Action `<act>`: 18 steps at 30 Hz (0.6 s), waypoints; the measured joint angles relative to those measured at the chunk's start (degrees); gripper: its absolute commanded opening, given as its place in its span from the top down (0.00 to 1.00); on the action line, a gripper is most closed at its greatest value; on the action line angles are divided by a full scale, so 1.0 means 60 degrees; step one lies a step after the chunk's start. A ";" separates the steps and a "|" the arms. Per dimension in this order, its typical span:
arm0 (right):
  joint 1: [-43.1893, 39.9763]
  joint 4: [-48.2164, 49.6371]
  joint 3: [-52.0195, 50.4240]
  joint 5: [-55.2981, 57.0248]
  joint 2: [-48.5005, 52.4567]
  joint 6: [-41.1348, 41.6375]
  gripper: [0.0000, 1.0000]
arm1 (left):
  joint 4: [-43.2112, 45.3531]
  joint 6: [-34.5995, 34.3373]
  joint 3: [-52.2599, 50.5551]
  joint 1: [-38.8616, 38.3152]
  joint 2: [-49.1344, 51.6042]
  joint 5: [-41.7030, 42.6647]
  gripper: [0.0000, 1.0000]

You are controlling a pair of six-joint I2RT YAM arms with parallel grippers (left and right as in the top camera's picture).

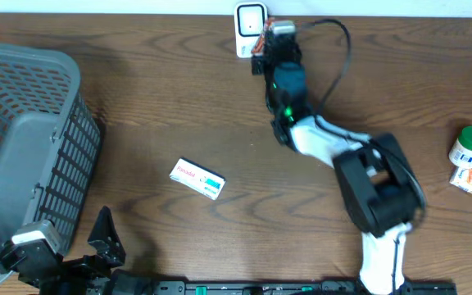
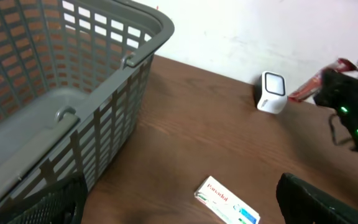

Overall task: Scan the item barcode
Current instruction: 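Hold the candy bar up against the scanner window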

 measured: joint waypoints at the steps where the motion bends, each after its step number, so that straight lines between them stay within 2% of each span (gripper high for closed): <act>1: -0.0055 0.0022 0.0634 0.0022 0.0455 -0.0226 0.99 | -0.0007 0.0000 0.0000 0.0000 0.0000 0.0004 0.03; 11: -0.0357 -0.0652 0.5909 -0.0098 0.2962 -0.1235 0.99 | -0.0004 0.0000 0.0000 0.0000 0.0000 0.0004 0.03; 15: -0.0601 -0.0874 0.7286 -0.0237 0.4036 -0.1290 0.99 | 0.0000 0.0000 0.0000 0.0000 0.0000 0.0004 0.03; 18: -0.0769 -0.0954 0.7617 -0.0357 0.4896 -0.1290 0.99 | 0.0000 0.0000 0.0000 0.0000 0.0000 0.0000 0.03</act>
